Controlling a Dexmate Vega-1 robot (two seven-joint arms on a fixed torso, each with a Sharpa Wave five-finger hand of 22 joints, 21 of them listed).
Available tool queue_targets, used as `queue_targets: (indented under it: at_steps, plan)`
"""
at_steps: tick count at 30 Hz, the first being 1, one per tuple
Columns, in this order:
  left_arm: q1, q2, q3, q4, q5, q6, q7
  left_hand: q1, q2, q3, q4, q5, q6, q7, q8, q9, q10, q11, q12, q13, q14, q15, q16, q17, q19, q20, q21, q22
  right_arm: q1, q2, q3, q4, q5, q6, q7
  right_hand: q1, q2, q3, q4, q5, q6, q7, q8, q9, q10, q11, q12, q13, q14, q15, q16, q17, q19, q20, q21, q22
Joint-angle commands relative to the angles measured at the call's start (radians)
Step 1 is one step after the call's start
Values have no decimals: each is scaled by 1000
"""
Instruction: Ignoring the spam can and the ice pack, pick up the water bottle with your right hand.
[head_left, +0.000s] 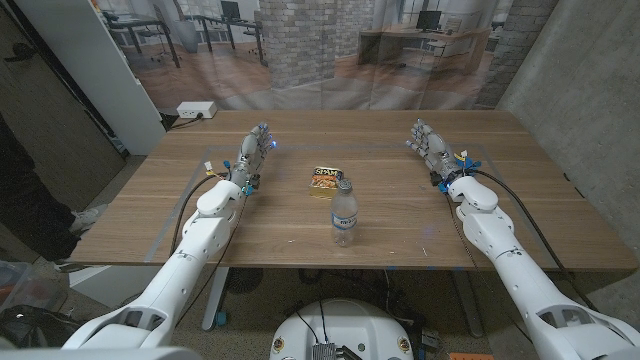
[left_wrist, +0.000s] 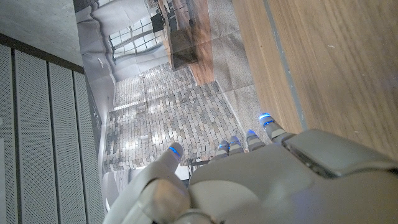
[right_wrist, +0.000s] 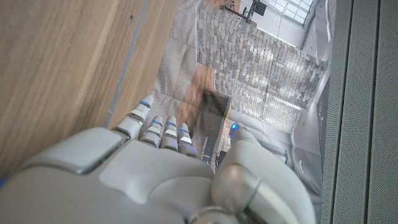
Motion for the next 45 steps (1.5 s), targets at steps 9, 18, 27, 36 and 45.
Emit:
queue_targets:
  at_steps: [9, 18, 27, 36, 45]
  plan:
    - [-1, -83, -92, 1, 98, 37, -68, 0, 97, 2, -1, 4, -72, 1, 4, 3, -47, 1, 4, 4, -75, 2, 7, 5, -66, 2, 3, 4, -28, 61, 104, -24, -102, -5, 121, 2, -56, -21, -26, 5, -1, 18, 7, 2, 5, 16, 9, 2, 10, 15, 10, 5, 10, 13, 4, 1]
    - [-4, -96, -105, 4, 116, 43, -82, 0, 97, 1, -1, 4, -72, 1, 3, 3, -48, 2, 4, 4, -75, 2, 7, 5, -66, 2, 2, 4, -52, 54, 121, -57, -120, 4, 147, -1, -91, -39, -38, 9, -4, 25, 7, 2, 3, 18, 8, 3, 8, 26, 9, 6, 10, 20, 2, 1]
    - [-6, -105, -114, 5, 126, 45, -89, 0, 96, 0, -1, 4, -72, 1, 3, 3, -48, 2, 4, 4, -74, 3, 7, 5, -65, 2, 1, 4, -76, 43, 128, -97, -133, 8, 165, -1, -116, -52, -46, 14, -10, 30, 5, 2, 0, 24, 7, 3, 6, 29, 8, 7, 8, 25, 1, 1]
    - [-15, -112, -116, 17, 133, 44, -99, 0, 96, 0, -1, 4, -72, 2, 3, 3, -48, 2, 4, 4, -74, 3, 7, 5, -65, 3, 1, 4, -95, 25, 127, -140, -138, 0, 190, -1, -133, -61, -53, 19, -13, 34, 5, 3, 0, 27, 7, 3, 3, 31, 7, 7, 6, 30, 0, 2]
    - [-18, -117, -120, 22, 137, 43, -105, 0, 97, -1, -1, 4, -72, 2, 3, 3, -48, 2, 4, 4, -75, 3, 7, 5, -65, 3, 0, 4, -119, 13, 128, -184, -147, -3, 192, -2, -151, -72, -58, 24, -10, 32, 7, 3, -1, 28, 7, 4, 10, 39, 10, 8, 9, 40, 1, 2]
